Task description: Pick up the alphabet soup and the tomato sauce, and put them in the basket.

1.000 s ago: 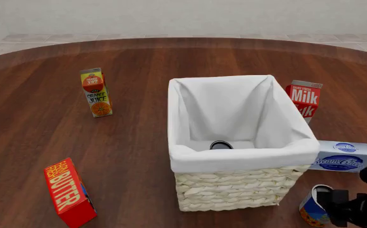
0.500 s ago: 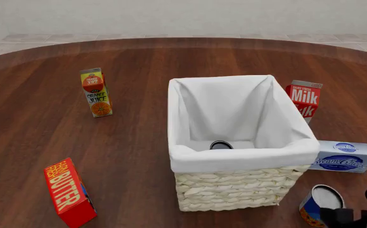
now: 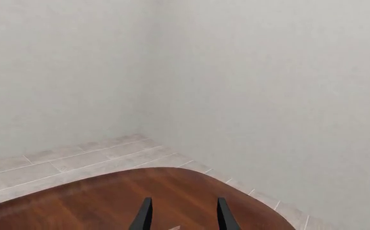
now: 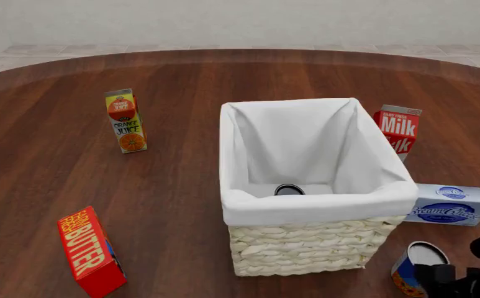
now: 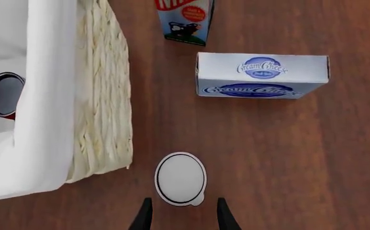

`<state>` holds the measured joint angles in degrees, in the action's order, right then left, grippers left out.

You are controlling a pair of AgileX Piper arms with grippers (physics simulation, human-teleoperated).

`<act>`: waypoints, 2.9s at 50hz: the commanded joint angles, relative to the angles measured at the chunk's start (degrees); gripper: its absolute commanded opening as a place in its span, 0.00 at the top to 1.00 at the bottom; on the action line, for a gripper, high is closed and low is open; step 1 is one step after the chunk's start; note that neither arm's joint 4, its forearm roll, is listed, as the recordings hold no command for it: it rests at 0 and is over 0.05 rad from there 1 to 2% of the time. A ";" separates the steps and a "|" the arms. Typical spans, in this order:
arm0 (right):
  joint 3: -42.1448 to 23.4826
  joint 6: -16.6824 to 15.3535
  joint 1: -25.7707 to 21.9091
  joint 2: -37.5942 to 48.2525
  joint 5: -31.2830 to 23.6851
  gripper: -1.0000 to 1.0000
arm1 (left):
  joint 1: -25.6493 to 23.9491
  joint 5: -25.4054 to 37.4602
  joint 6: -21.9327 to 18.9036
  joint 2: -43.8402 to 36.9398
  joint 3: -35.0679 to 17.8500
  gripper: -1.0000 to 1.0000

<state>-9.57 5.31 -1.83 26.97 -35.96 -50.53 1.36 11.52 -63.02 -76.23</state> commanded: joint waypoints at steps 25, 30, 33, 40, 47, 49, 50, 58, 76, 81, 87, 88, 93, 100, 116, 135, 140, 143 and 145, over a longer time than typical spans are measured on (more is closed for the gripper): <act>2.33 -0.60 0.72 6.34 8.43 0.00 | 0.18 0.02 0.07 0.27 0.05 0.00; 2.84 -0.38 0.66 6.17 8.71 0.00 | 0.17 0.02 0.08 0.18 -0.02 0.00; 3.33 -0.27 0.48 7.09 9.94 0.00 | 0.15 0.06 0.03 0.16 -0.12 0.00; 4.17 -0.29 0.50 8.92 12.23 0.00 | 0.23 0.17 -0.02 0.05 -0.22 0.00; 4.05 -0.26 0.39 8.41 11.76 1.00 | 0.28 0.09 0.04 0.05 -0.13 0.00; 4.26 -0.29 0.44 8.55 12.04 1.00 | 0.28 0.05 0.01 0.05 -0.07 0.00; 4.38 -0.27 0.46 8.68 12.25 1.00 | 0.29 -0.01 0.07 0.05 -0.02 0.00; 4.62 -0.97 0.86 7.50 11.41 1.00 | 0.36 -0.05 0.12 0.03 0.03 0.00; 0.35 -2.23 1.30 2.72 4.58 1.00 | 0.24 -0.22 0.27 0.18 0.25 0.00; -0.97 -2.62 1.43 1.06 2.32 1.00 | 0.11 -0.22 0.24 0.21 0.19 0.00; -2.90 -2.61 1.27 -0.78 -0.45 1.00 | 0.01 -0.30 0.31 0.21 0.25 0.00; -3.23 -2.68 1.32 -0.95 -0.83 1.00 | 0.06 -0.33 0.31 0.18 0.24 0.00; -4.88 -2.89 1.27 -1.38 -2.07 1.00 | -0.02 -0.34 0.35 0.22 0.17 0.00; -6.84 -3.21 1.65 1.24 -0.54 1.00 | -0.06 -0.44 0.41 0.28 0.34 0.00; -13.35 -4.17 1.66 -1.34 -6.52 1.00 | -0.01 -0.72 0.65 0.40 0.54 0.00; -22.01 -6.34 2.37 -2.08 -12.04 1.00 | -0.29 -0.25 0.40 0.57 -0.02 0.00; -25.00 -7.17 2.19 -2.39 -14.14 1.00 | -0.38 -0.19 0.37 0.75 -0.07 0.00; -25.67 -7.35 2.07 -2.12 -14.26 1.00 | -0.33 -0.19 0.39 0.74 -0.07 0.00; -26.59 -7.54 1.77 -1.49 -14.11 1.00 | -0.35 -0.12 0.34 0.74 -0.11 0.00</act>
<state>-31.47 -2.26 0.25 25.32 -48.11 -50.81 1.08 11.94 -62.38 -76.17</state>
